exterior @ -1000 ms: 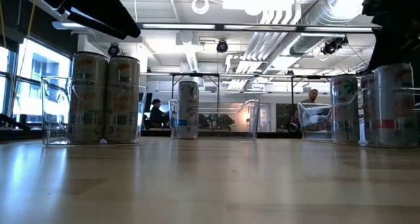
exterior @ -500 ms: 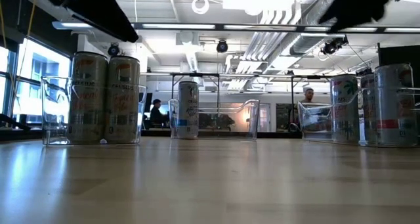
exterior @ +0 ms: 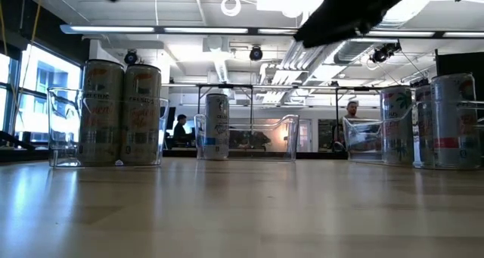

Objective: Sort soda cans
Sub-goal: Put the white and blue soda can into the middle transparent bin

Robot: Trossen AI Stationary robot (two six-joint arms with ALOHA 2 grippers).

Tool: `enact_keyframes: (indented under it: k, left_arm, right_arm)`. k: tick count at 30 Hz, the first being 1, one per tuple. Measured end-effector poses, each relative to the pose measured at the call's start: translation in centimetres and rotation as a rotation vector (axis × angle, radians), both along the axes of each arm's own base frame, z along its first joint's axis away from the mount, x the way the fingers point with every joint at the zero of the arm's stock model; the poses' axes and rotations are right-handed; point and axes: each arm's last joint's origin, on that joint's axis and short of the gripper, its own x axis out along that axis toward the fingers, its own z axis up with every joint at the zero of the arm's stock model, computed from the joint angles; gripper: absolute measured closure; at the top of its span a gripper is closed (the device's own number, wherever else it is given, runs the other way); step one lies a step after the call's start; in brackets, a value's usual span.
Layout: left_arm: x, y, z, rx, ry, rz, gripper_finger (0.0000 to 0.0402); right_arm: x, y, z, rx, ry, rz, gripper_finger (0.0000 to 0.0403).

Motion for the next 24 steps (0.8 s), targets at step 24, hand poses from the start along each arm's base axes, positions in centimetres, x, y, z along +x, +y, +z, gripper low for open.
enact_keyframes:
  k: [24]
  left_arm:
    - [-9.2, -4.3, 0.2, -0.628, 0.525, 0.246, 0.0102]
  right_arm:
    - [4.1, -0.9, -3.0, -0.165, 0.016, 0.055, 0.01]
